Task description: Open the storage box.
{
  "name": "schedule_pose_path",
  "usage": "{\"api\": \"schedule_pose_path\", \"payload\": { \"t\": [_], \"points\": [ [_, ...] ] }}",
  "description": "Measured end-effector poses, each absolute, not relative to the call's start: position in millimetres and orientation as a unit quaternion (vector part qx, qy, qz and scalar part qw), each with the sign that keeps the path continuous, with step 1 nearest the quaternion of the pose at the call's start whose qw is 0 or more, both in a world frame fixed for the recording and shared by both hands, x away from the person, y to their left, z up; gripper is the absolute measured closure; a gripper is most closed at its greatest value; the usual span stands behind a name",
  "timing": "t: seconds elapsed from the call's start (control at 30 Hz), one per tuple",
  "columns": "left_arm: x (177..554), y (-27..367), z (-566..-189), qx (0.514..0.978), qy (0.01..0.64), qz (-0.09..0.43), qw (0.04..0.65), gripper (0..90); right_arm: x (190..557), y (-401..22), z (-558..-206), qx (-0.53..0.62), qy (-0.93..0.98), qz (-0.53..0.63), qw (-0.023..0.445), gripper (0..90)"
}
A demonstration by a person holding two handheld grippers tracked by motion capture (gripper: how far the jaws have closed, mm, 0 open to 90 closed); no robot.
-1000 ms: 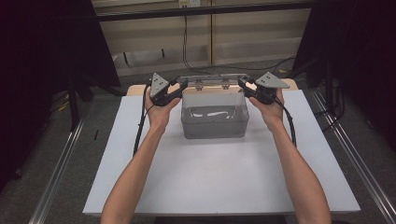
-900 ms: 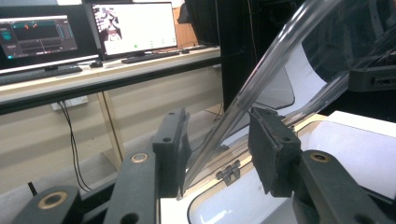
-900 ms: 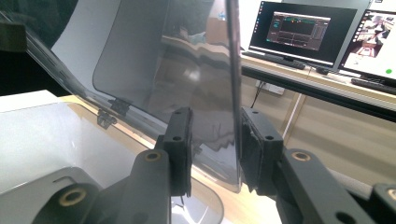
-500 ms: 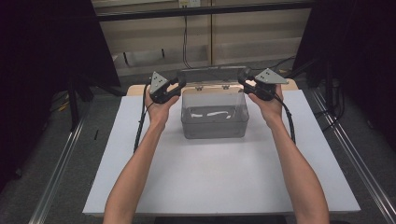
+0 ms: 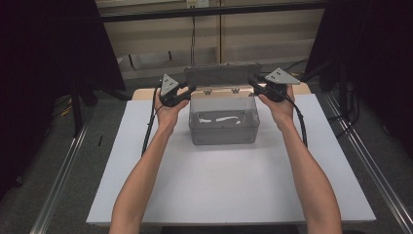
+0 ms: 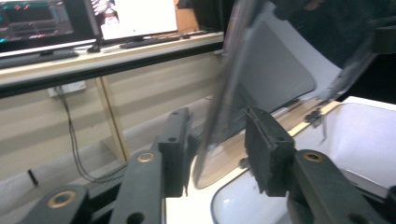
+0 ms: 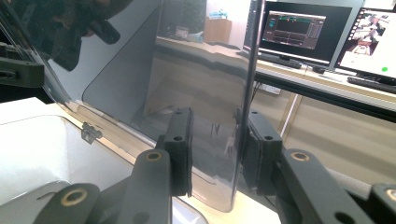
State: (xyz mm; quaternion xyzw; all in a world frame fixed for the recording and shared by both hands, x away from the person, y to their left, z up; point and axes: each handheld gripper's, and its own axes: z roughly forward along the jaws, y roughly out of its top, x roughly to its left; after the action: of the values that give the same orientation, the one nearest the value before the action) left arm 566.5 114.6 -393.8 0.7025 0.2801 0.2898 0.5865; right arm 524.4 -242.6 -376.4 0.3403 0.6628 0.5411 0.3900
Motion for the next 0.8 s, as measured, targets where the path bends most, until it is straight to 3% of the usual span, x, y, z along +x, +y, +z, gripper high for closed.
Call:
{"api": "schedule_pose_path", "payload": {
  "t": [0.2, 0.53, 0.8],
  "points": [
    [571.4, 110.1, -397.8, 0.717, 0.269, 0.291, 0.574, 56.8, 526.6, -242.6, -375.5, 0.342, 0.663, 0.541, 0.389, 66.1],
    [575.9, 101.3, -403.2, 0.712, 0.276, 0.287, 0.578, 58.6, 530.0, -241.6, -373.5, 0.344, 0.663, 0.538, 0.391, 66.0],
    [579.7, 108.0, -402.7, 0.714, 0.272, 0.286, 0.578, 68.5, 532.5, -241.2, -372.7, 0.347, 0.662, 0.538, 0.39, 65.9]
  ]
}}
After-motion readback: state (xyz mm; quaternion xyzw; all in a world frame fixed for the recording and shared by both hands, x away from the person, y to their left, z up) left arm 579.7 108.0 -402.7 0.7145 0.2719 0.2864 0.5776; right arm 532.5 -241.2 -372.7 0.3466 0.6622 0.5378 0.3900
